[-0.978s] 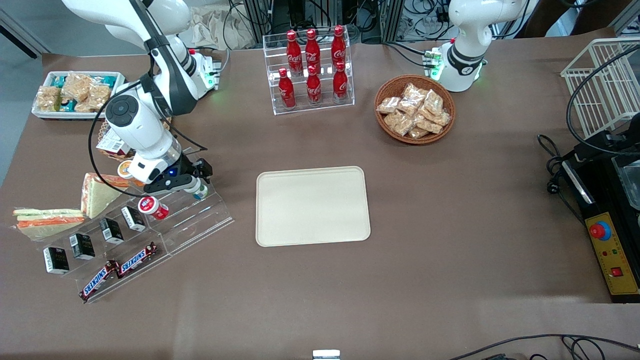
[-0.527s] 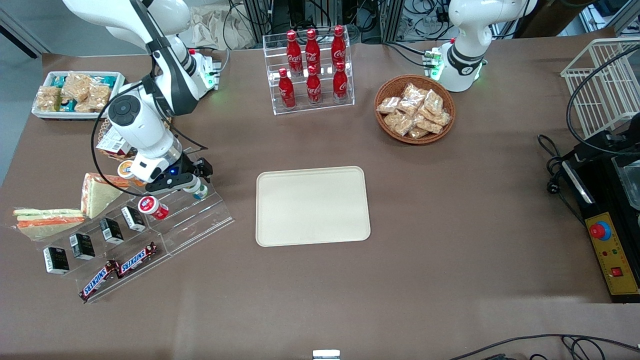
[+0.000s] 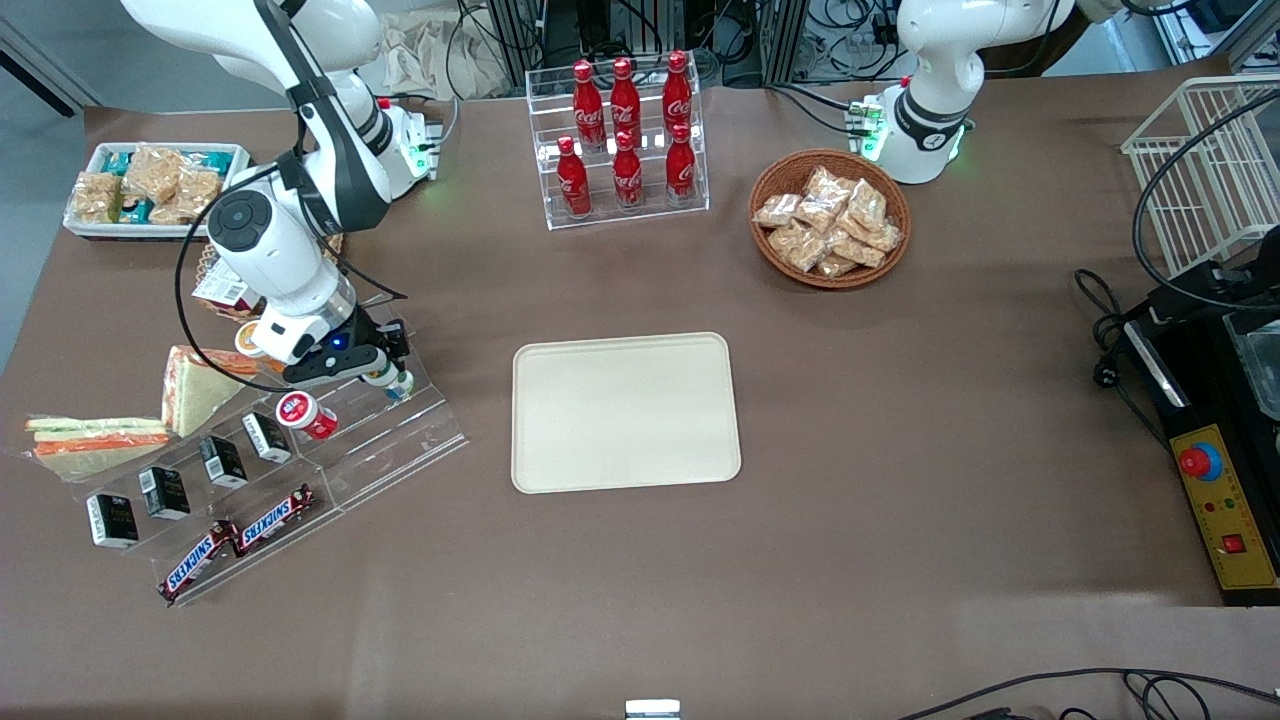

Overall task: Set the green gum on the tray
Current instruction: 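Lower the right gripper and close it around the green gum bottle, then lift the green gum bottle and carry it toward the cream tray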

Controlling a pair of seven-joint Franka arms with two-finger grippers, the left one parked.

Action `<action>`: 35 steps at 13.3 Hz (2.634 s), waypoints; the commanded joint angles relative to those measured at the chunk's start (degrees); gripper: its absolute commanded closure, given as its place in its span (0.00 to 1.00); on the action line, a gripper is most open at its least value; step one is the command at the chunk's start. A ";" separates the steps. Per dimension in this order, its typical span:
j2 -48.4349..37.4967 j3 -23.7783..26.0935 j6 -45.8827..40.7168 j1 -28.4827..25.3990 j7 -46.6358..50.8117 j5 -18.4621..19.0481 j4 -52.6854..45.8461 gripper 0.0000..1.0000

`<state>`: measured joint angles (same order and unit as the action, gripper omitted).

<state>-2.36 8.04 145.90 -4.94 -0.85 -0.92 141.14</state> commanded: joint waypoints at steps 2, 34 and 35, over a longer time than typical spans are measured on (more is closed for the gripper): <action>-2.82 -0.30 -6.72 0.37 -0.11 0.14 -4.27 1.00; 21.94 -0.22 -0.36 -23.19 51.91 6.54 -18.01 1.00; 22.91 -0.22 0.61 -23.19 52.35 6.64 -18.01 0.98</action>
<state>18.34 8.16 143.78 -27.70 49.16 3.63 123.55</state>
